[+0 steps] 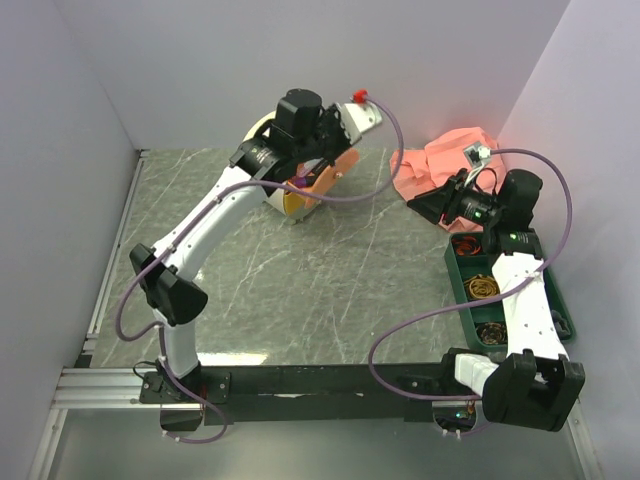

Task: Sort the stationery into containers
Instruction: Place the pen in the drawer.

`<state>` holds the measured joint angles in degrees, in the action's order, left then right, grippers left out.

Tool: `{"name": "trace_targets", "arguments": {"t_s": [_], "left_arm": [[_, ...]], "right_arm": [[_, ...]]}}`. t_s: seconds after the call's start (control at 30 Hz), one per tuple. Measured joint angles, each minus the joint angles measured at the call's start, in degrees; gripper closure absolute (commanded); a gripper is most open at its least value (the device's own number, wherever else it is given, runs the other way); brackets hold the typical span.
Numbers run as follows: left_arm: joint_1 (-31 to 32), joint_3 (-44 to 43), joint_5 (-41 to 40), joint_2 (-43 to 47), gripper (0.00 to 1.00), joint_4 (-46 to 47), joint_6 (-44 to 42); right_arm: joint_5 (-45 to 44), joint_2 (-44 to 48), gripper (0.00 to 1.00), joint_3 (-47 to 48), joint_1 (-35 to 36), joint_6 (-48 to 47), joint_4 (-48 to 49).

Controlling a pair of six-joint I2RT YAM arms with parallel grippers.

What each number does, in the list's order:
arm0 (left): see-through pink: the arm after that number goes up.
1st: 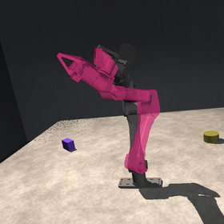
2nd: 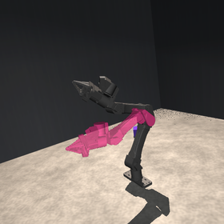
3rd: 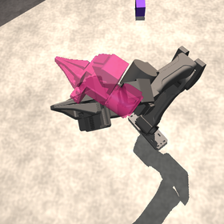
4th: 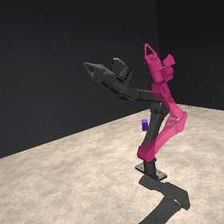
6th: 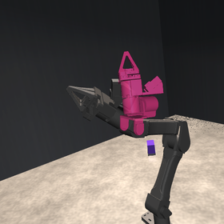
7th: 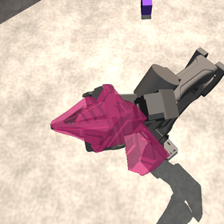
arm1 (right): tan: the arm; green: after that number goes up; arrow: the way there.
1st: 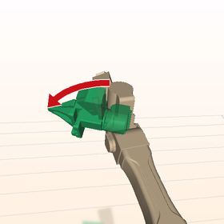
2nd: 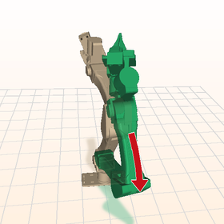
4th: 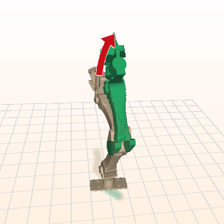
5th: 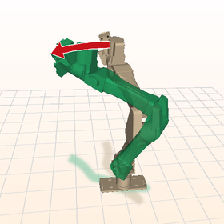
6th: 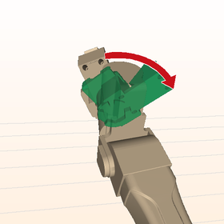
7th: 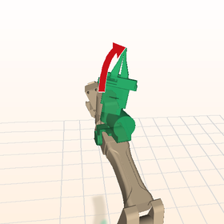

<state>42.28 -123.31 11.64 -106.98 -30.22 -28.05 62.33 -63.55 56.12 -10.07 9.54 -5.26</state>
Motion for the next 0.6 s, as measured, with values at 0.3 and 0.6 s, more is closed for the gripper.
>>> {"name": "trace_targets", "arguments": {"t_s": [0.3,0.6], "left_arm": [[-4.44,-0.57,-5.51,-5.22,0.99,2.99,5.86],[-6.45,-2.51,-7.98,-9.77,0.32,5.16,9.09]], "right_arm": [[-1.11,2.97,0.55,-2.82,0.0,2.03,1.44],[-1.92,2.97,0.53,-3.1,0.0,3.48,2.4]]}}
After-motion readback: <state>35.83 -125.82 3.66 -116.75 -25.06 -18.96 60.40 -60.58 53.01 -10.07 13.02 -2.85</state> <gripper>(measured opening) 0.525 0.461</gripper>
